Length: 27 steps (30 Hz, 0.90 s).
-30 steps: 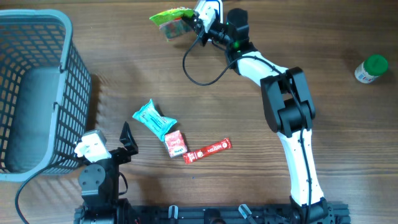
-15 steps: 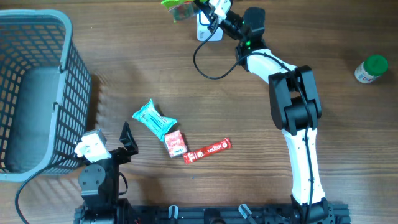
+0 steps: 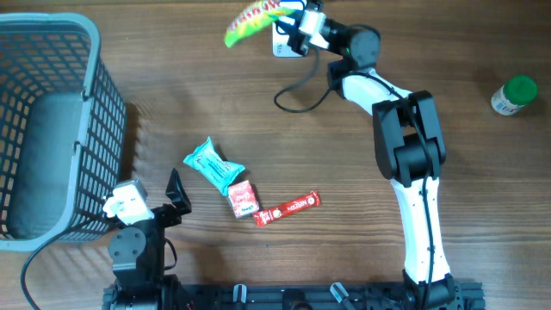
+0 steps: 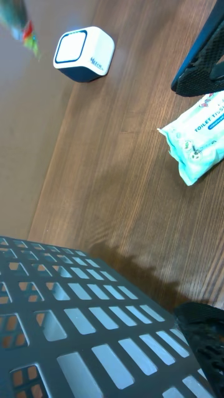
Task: Scan the item barcode
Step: 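Hold the candy bag up in front of the scanner, then carry the candy bag to the right side and release it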
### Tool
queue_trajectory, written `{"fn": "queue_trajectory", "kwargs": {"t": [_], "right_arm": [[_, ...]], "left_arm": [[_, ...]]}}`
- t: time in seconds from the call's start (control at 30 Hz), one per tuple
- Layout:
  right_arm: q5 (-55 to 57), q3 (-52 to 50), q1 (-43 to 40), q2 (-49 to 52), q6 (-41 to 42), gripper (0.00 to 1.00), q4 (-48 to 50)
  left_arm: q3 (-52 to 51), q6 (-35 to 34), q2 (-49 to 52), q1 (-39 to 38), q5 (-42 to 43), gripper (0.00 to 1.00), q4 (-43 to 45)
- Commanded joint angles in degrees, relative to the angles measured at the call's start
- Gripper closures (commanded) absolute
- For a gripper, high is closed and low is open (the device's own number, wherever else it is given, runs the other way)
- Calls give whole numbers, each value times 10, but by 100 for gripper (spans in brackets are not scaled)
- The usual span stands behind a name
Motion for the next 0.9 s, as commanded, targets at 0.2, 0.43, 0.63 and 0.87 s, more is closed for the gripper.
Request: {"fn": "queue_trajectory", "kwargs": {"t": [0.2, 0.43, 0.63, 0.87], "right_arm": [[-160, 1, -3, 1, 749, 96, -218], [-118, -14, 8, 0, 803, 95, -252], [35, -13, 29, -50, 1089, 96, -37], [202, -13, 101, -305, 626, 95, -741]], "left_arm": [[-2, 11, -3, 2, -9, 0, 2], [-2, 11, -3, 2, -9, 0, 2], [-2, 11, -3, 2, -9, 0, 2], [-2, 11, -3, 2, -9, 0, 2]]}}
